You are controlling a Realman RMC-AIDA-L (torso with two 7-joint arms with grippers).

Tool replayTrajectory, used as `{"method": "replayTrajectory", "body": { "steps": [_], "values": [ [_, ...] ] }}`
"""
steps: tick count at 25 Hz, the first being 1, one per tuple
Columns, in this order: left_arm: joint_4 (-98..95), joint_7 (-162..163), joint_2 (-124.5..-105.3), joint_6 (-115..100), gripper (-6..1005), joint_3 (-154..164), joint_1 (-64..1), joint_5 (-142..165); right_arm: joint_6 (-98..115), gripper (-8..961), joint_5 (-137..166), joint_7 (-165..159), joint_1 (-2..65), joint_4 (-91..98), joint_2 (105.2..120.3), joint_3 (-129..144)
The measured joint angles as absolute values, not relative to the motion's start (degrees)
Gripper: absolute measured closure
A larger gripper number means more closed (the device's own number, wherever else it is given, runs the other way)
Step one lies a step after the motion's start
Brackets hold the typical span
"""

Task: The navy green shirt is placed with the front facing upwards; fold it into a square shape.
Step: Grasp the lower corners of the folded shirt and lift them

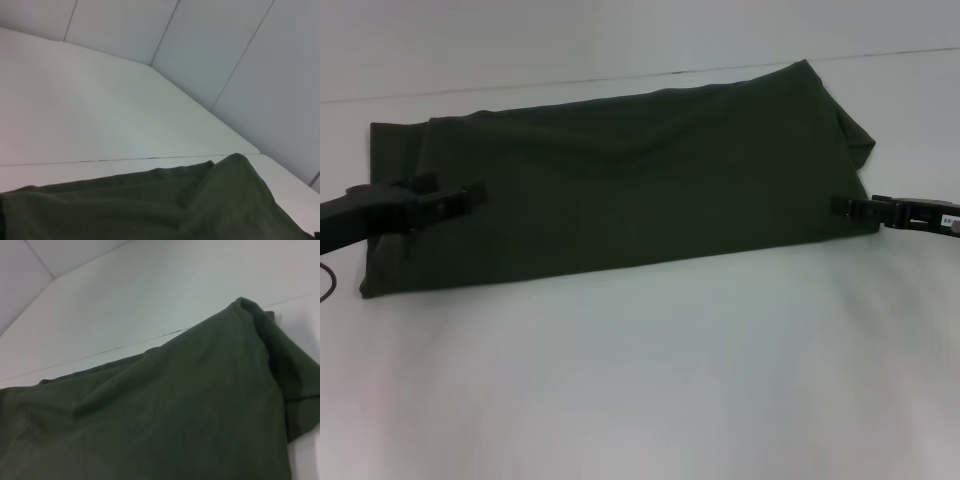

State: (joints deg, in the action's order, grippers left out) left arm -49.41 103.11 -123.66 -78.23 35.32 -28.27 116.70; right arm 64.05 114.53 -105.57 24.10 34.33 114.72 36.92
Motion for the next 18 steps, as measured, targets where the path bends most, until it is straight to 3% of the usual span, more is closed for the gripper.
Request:
{"method": "replayTrajectory", "body": {
  "steps": [18],
  "values": [
    [-49.5,102.9,-123.57,-77.7,62,35.1,-28.4,116.8,63.3,59,114.6,-105.7,23.5,33.3,114.83,35.8]
  ]
}}
